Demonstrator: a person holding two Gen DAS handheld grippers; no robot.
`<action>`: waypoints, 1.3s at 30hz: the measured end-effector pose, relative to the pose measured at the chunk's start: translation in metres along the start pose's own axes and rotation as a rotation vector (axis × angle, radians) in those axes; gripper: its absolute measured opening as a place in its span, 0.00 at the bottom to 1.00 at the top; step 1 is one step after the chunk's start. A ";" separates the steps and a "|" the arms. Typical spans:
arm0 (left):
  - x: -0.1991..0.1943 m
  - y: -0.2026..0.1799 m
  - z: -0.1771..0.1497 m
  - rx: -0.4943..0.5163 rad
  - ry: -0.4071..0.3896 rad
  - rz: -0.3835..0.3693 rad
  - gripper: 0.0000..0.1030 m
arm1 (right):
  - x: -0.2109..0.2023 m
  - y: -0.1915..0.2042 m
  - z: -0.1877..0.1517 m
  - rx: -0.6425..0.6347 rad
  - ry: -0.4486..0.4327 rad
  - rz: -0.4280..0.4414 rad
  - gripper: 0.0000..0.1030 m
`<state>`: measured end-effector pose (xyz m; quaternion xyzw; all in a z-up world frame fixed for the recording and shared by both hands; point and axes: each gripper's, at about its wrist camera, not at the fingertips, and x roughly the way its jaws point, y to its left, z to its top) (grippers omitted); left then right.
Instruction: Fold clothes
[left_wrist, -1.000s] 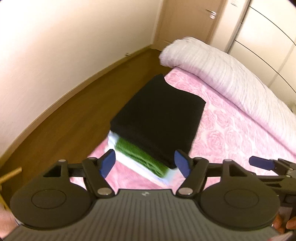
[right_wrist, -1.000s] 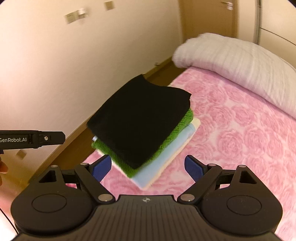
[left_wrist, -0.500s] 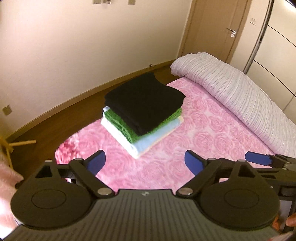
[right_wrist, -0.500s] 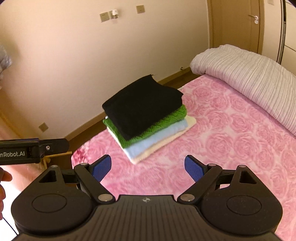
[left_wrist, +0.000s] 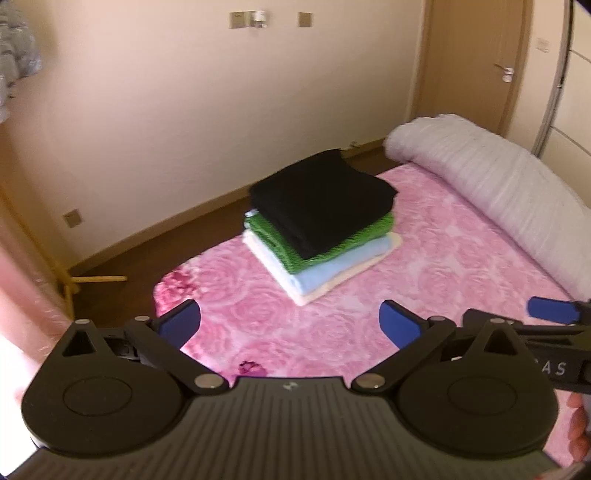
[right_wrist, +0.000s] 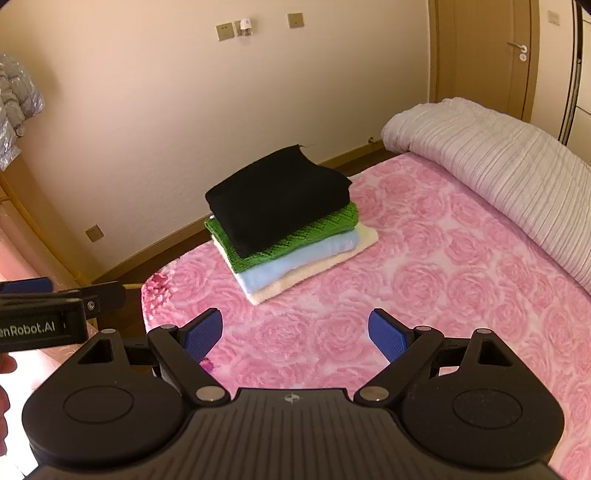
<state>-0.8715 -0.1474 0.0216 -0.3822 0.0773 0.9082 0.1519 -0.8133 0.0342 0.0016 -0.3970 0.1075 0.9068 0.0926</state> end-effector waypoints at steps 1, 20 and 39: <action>0.000 -0.002 -0.003 -0.010 -0.002 0.020 0.99 | 0.000 -0.001 0.000 -0.005 -0.001 -0.003 0.86; 0.036 -0.008 0.000 -0.079 0.093 -0.007 0.99 | 0.030 -0.024 0.006 0.001 0.040 -0.006 0.86; 0.078 -0.031 0.005 -0.032 0.182 -0.033 0.99 | 0.067 -0.047 0.016 0.023 0.124 -0.010 0.86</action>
